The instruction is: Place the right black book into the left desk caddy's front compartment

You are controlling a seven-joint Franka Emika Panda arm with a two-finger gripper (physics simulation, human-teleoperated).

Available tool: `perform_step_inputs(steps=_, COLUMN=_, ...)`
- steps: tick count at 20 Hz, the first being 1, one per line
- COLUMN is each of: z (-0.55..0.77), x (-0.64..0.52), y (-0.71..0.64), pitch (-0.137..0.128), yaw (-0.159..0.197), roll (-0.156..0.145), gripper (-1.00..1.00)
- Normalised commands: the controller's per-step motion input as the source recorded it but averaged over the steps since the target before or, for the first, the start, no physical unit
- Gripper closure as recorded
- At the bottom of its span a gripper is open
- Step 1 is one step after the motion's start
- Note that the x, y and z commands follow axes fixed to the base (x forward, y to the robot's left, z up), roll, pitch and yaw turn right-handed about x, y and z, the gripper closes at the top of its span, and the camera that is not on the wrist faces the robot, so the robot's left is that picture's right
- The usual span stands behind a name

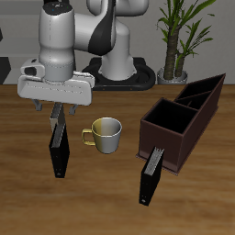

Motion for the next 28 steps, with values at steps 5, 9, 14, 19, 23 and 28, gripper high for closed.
perform_step_inputs(steps=5, z=-0.15, x=0.06, y=-0.09, pitch=0.003, yaw=-0.012, roll=-0.020, gripper=-1.00)
perform_step_inputs(steps=9, z=-0.20, x=0.05, y=0.06, pitch=0.022, yaw=-0.011, roll=0.010, gripper=-1.00)
perform_step_inputs(steps=14, z=-0.15, x=0.03, y=0.07, pitch=0.014, yaw=-0.019, roll=0.001, gripper=-1.00)
perform_step_inputs(steps=19, z=-0.15, x=0.01, y=0.01, pitch=0.015, yaw=-0.011, roll=-0.007, gripper=-1.00)
perform_step_inputs(steps=23, z=-0.22, x=-0.01, y=-0.09, pitch=0.025, yaw=0.000, roll=-0.014, gripper=-1.00)
perform_step_inputs(steps=28, z=-0.21, x=-0.01, y=-0.01, pitch=0.032, yaw=0.011, roll=-0.005, gripper=-1.00)
